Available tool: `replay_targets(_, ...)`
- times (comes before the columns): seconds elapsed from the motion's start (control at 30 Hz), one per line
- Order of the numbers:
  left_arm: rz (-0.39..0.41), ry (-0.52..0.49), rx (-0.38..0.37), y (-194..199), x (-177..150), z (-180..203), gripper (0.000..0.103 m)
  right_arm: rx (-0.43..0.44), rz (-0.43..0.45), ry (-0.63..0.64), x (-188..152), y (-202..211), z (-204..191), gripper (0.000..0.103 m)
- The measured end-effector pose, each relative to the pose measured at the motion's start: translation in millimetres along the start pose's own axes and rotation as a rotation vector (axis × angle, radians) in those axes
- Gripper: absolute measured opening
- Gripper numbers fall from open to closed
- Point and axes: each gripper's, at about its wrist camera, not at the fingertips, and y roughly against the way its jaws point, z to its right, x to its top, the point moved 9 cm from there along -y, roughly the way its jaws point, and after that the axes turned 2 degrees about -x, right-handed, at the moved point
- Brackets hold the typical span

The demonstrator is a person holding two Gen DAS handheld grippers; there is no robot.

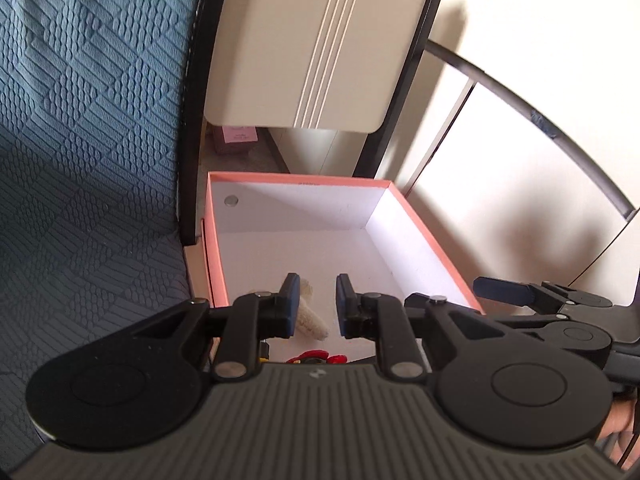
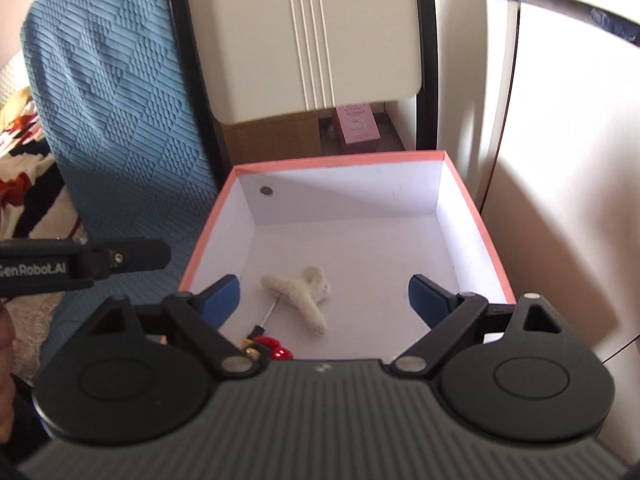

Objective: Organize rigid objects

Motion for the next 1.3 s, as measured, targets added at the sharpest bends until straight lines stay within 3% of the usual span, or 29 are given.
replay_targets(0.17,0.079,0.028,-0.044,56.2,15.9,6.0,0.021,0.029,0.075,0.040,17.4,47.2,-24.4,0.093)
replay_targets(0.37,0.147,-0.010,-0.029,116.7,9.7,13.0,0.021,0.051,0.100,0.069,14.7,86.7,-48.6,0.093)
replay_targets(0.53,0.171,-0.014,-0.010,144.2,-2.7,12.6,0.021,0.037,0.093,0.069,3.1,105.7,-59.6,0.093)
replay_targets(0.93,0.135,0.003,-0.026,155.7,-38.9,9.6,0.021,0.025,0.045,0.048,-33.4,123.7,-65.0,0.093)
replay_targets(1.3,0.116,0.006,-0.006,152.8,-47.8,7.2,0.021,0.008,0.026,0.003,-47.4,118.9,-59.5,0.093)
